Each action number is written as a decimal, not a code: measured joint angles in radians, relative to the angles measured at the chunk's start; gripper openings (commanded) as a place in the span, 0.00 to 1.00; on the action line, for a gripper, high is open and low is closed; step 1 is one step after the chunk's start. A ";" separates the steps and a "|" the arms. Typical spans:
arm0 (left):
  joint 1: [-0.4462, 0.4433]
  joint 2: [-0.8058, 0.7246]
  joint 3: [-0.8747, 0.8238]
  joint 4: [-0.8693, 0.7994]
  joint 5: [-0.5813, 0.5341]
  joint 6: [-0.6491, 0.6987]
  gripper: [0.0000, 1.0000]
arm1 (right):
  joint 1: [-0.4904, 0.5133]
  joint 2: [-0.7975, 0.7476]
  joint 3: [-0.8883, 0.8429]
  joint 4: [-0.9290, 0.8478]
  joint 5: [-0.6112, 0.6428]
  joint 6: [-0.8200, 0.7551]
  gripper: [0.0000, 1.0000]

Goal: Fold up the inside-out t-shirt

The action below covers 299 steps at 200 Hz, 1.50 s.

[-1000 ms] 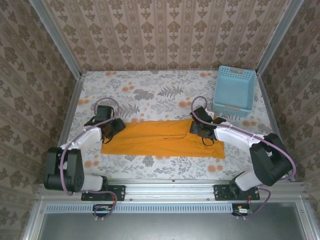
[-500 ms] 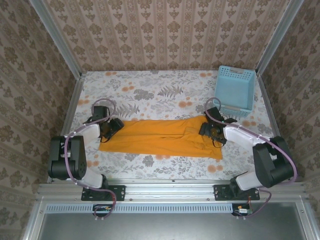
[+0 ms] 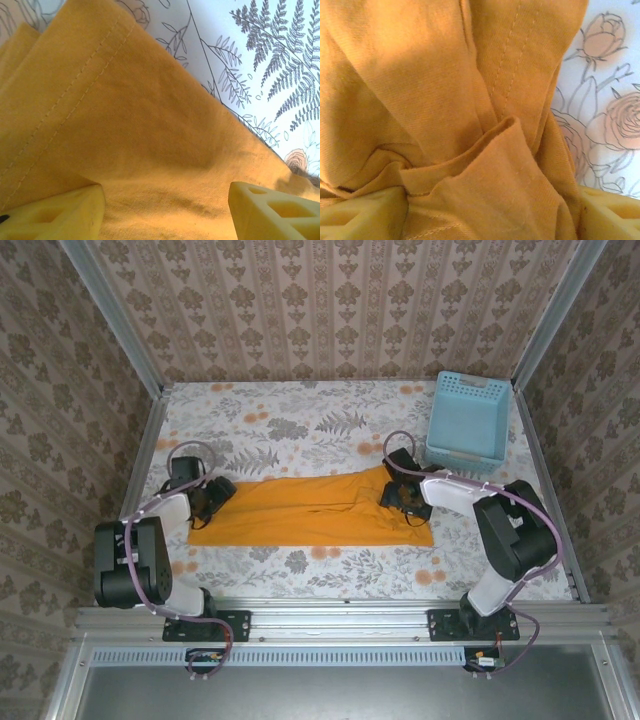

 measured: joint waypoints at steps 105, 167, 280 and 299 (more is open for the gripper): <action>0.027 -0.023 -0.021 0.009 0.014 0.000 0.72 | 0.013 0.028 0.013 0.057 0.006 -0.004 0.57; 0.032 -0.049 -0.043 0.010 0.008 0.000 0.73 | 0.036 0.022 0.014 0.097 0.010 -0.009 0.11; -0.083 -0.294 -0.086 -0.172 -0.024 -0.007 0.78 | 0.045 -0.370 0.159 -0.382 0.282 -0.173 0.00; -0.107 -0.301 -0.053 -0.197 -0.034 0.004 0.76 | 0.061 -0.372 0.220 -0.453 0.339 -0.219 0.00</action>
